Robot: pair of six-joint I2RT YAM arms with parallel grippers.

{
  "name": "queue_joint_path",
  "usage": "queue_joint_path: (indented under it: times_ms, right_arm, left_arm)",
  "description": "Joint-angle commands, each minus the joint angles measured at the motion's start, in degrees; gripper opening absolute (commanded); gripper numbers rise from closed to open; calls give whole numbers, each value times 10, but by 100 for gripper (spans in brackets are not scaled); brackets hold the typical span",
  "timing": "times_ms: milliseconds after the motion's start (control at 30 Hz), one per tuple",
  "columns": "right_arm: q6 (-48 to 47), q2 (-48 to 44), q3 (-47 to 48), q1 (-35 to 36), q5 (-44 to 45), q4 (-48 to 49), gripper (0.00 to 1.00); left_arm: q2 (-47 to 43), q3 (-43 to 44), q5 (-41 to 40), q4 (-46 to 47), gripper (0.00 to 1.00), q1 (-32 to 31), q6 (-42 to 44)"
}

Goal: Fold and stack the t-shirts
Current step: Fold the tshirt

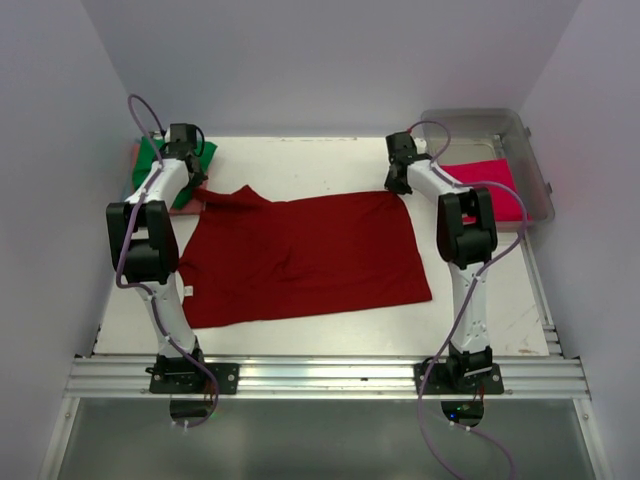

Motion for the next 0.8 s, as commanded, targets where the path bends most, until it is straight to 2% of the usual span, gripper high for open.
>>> queue_joint_path:
  times_ms: [0, 100, 200, 533, 767]
  right_arm:
    - [-20, -56, -29, 2, 10, 8, 0]
    - [-37, -85, -43, 7, 17, 22, 0]
    - [-48, -111, -62, 11, 25, 33, 0]
    - [-53, -170, -128, 16, 35, 40, 0]
    - [-44, -229, -211, 22, 49, 38, 0]
  left_arm:
    - [-30, -6, 57, 47, 0, 4, 11]
    - [-33, -7, 103, 54, 0, 3, 13]
    - [-45, -10, 116, 57, 0, 2, 11]
    - [-138, -55, 112, 35, 0, -4, -11]
    - [-209, -135, 110, 13, 0, -15, -22]
